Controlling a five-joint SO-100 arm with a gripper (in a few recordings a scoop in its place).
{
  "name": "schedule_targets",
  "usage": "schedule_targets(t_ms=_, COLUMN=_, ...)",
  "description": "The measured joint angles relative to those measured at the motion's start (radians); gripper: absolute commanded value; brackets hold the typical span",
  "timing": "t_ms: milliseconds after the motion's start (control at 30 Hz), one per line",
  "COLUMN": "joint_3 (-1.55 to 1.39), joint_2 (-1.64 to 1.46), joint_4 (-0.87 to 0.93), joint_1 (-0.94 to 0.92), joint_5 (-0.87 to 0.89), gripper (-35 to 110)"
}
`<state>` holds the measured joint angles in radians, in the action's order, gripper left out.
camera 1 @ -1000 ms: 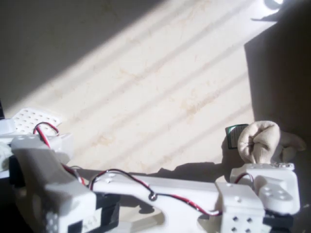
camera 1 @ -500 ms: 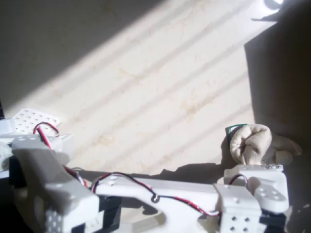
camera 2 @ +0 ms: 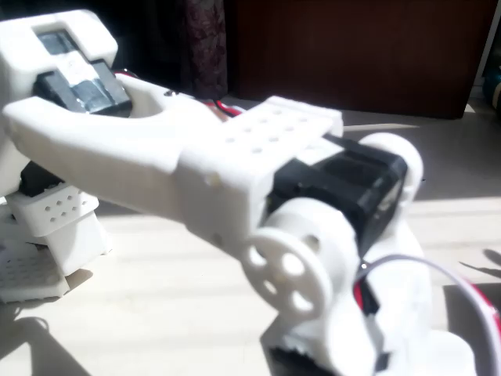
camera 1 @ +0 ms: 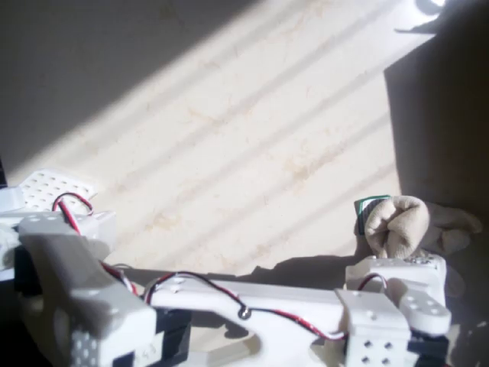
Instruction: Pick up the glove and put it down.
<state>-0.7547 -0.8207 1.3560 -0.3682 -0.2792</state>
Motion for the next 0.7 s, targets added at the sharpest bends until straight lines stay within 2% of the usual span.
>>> schedule_targets(t_ms=167, joint_3=0.0, joint_2=-0.015, joint_4=0.003, joint_1=0.0, joint_5=0.0, gripper=30)
schedule_targets(t_ms=433, joint_3=-0.002, joint_2=-0.202, joint_4=0.018, joint_1=0.005, joint_5=0.0, gripper=30)
schedule_targets(t_ms=700, joint_3=-0.002, joint_2=-0.413, joint_4=0.077, joint_1=0.146, joint_5=0.0, gripper=30)
